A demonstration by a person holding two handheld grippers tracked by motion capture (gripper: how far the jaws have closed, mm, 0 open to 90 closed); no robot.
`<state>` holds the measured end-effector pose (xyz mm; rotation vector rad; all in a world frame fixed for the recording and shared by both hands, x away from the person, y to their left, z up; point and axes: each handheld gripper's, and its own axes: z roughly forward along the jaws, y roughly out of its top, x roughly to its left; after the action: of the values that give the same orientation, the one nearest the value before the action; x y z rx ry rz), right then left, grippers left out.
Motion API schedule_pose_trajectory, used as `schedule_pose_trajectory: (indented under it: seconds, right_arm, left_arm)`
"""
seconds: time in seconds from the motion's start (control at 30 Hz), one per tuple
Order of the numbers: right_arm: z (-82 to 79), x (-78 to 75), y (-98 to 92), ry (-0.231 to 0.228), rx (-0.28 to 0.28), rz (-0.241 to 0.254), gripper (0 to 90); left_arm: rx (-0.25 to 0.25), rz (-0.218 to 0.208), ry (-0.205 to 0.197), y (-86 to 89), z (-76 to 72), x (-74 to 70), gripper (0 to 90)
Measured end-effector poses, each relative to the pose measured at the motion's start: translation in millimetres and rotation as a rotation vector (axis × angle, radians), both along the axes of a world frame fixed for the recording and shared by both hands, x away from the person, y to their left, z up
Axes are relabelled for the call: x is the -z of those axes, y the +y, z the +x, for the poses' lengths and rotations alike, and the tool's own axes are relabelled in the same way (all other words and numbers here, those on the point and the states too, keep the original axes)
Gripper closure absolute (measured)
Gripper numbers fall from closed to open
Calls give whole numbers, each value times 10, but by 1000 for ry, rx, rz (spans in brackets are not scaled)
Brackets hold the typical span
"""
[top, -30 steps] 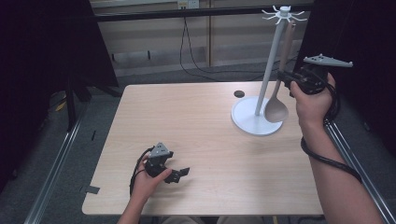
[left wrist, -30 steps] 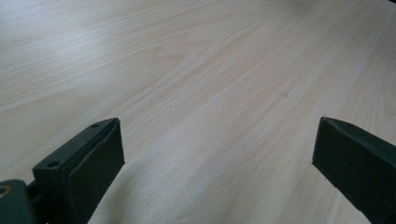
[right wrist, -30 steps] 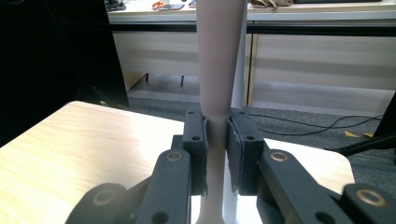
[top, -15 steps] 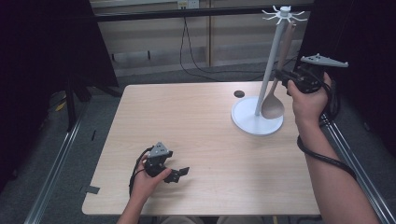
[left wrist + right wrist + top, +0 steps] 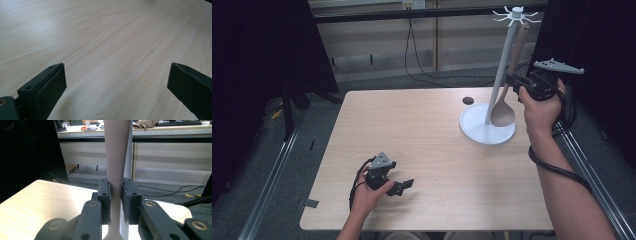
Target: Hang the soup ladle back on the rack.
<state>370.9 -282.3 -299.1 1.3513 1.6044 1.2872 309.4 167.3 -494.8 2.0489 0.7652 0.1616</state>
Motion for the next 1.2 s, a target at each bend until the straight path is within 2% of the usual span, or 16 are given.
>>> schedule_pose_trajectory:
  seconds: [0.4, 0.67, 0.87, 1.2]
  right_arm:
    - [8, 4, -3, 2, 2, -2, 783]
    - [-9, 42, -43, 11, 7, 6, 709]
    - [-38, 65, -74, 8, 21, 5, 589]
    - [-138, 84, -46, 10, 30, -24, 356]
  left_arm:
    - [-3, 1, -9, 1, 10, -14, 19]
    - [8, 2, -5, -30, 15, -6, 19]
    - [5, 7, -4, -12, -1, -6, 19]
    - [2, -3, -11, 4, 1, -24, 19]
